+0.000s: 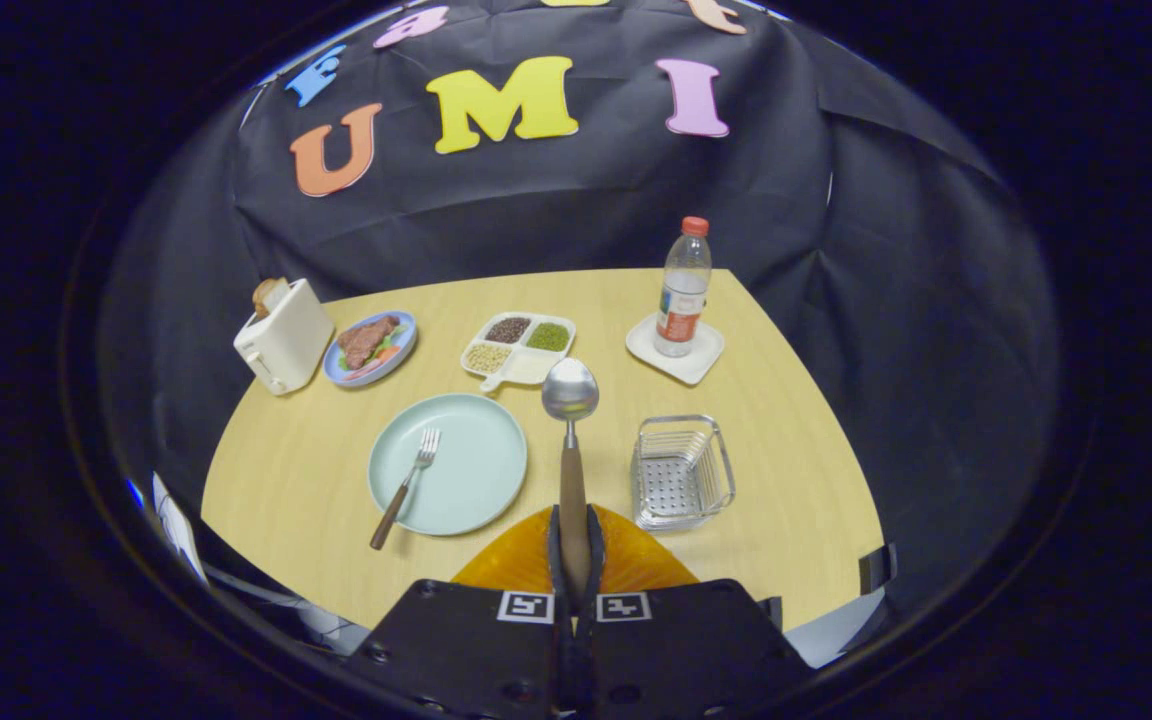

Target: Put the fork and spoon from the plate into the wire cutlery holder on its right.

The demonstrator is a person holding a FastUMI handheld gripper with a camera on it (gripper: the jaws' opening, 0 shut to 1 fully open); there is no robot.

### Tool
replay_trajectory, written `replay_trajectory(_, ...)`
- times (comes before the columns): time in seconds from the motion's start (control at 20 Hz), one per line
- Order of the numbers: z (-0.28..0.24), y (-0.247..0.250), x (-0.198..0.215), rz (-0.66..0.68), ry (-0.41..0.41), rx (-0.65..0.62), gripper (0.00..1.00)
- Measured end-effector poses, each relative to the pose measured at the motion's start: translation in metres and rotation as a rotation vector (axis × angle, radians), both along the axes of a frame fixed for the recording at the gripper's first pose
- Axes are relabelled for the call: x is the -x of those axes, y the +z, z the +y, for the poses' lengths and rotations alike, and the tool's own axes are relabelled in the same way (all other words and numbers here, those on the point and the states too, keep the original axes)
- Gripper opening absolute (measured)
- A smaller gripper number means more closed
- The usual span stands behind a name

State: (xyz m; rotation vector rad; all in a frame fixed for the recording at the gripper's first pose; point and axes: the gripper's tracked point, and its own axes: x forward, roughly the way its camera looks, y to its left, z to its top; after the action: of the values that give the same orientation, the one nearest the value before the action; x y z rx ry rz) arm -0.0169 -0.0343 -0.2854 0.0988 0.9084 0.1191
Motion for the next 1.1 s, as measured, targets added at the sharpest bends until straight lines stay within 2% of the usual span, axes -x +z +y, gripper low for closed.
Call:
replay_trajectory(0.3,-0.048,-0.011,0.012,0.024,-0.056,0.017,0.01)
replay_trajectory(0.8,-0.066,-0.044,0.008,0.111,-0.097,0.033,0.04)
replay_trajectory(0.95,-0.067,-0.034,-0.006,0.056,-0.086,0.042,0.06)
replay_trajectory(1.1,-0.07,-0.02,-0.023,-0.025,-0.082,0.075,0.13)
